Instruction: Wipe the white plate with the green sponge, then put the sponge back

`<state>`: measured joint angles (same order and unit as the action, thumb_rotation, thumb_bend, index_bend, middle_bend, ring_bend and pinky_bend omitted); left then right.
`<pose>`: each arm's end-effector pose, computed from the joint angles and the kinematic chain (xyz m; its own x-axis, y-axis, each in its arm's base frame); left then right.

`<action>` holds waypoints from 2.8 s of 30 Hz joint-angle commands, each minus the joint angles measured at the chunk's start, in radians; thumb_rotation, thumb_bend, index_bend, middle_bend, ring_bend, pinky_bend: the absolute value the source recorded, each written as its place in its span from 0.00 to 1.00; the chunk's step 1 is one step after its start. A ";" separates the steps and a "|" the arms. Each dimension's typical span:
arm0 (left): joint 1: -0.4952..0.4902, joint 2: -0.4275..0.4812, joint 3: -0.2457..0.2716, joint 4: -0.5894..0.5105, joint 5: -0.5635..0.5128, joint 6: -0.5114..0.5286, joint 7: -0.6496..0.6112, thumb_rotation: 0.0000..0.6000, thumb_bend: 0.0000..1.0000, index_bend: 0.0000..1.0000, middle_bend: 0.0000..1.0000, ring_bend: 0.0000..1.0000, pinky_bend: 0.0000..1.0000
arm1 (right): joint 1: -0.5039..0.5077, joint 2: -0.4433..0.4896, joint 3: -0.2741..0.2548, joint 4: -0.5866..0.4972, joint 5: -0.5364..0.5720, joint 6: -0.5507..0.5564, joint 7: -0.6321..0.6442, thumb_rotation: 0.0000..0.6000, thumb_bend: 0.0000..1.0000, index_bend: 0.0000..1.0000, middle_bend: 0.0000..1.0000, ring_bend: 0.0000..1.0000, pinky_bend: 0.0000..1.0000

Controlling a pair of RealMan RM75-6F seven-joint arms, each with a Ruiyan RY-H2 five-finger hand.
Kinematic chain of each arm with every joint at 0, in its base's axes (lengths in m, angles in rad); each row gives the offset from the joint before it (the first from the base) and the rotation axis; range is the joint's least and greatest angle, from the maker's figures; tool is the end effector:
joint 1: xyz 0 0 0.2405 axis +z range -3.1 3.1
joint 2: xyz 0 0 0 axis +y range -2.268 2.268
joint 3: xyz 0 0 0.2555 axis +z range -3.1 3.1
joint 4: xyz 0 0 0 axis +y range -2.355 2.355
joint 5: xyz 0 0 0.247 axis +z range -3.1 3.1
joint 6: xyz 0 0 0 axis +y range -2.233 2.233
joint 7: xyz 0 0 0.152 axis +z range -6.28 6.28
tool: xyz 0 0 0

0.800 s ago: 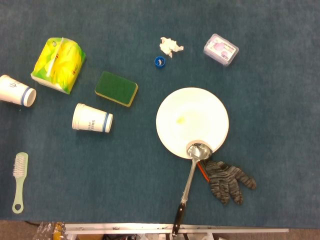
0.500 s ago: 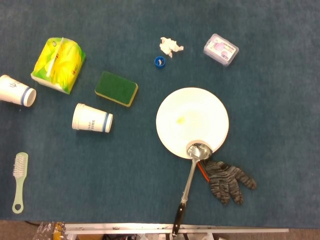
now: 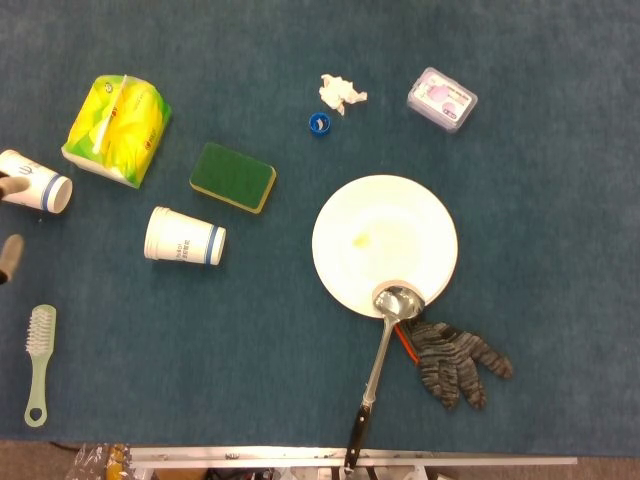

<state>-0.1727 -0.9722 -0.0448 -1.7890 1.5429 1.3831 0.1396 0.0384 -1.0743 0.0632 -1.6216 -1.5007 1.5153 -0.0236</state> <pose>-0.2809 0.2126 0.1361 0.5073 0.0582 0.8598 0.8558 -0.1513 -0.4947 -0.3329 -0.1801 0.1452 0.4482 0.0234 0.8936 -0.8937 0.0326 0.4474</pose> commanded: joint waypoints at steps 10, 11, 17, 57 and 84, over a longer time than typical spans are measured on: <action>-0.234 0.033 -0.067 -0.115 -0.054 -0.302 0.065 1.00 0.37 0.28 0.27 0.15 0.16 | 0.017 0.005 0.008 0.010 0.005 -0.022 0.016 1.00 0.26 0.30 0.29 0.20 0.32; -0.257 0.021 -0.074 -0.117 -0.069 -0.329 0.079 1.00 0.37 0.28 0.27 0.16 0.16 | 0.017 0.005 0.009 0.012 0.006 -0.024 0.019 1.00 0.26 0.30 0.29 0.20 0.32; -0.369 -0.058 -0.103 -0.082 -0.151 -0.456 0.165 1.00 0.37 0.28 0.27 0.16 0.16 | 0.015 0.007 0.009 0.025 0.013 -0.026 0.030 1.00 0.26 0.30 0.29 0.20 0.32; -0.768 -0.488 0.014 0.335 -0.792 -0.624 0.647 0.96 0.33 0.11 0.04 0.02 0.16 | -0.002 0.025 0.012 0.042 0.040 -0.024 0.058 1.00 0.26 0.30 0.29 0.20 0.32; -0.821 -0.456 0.099 0.275 -0.906 -0.556 0.677 0.96 0.33 0.10 0.03 0.01 0.16 | -0.005 0.021 0.010 0.061 0.034 -0.022 0.083 1.00 0.26 0.30 0.29 0.20 0.32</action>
<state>-0.9923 -1.4247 0.0519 -1.5175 0.6383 0.8262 0.8165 0.0338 -1.0535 0.0734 -1.5604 -1.4667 1.4933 0.0594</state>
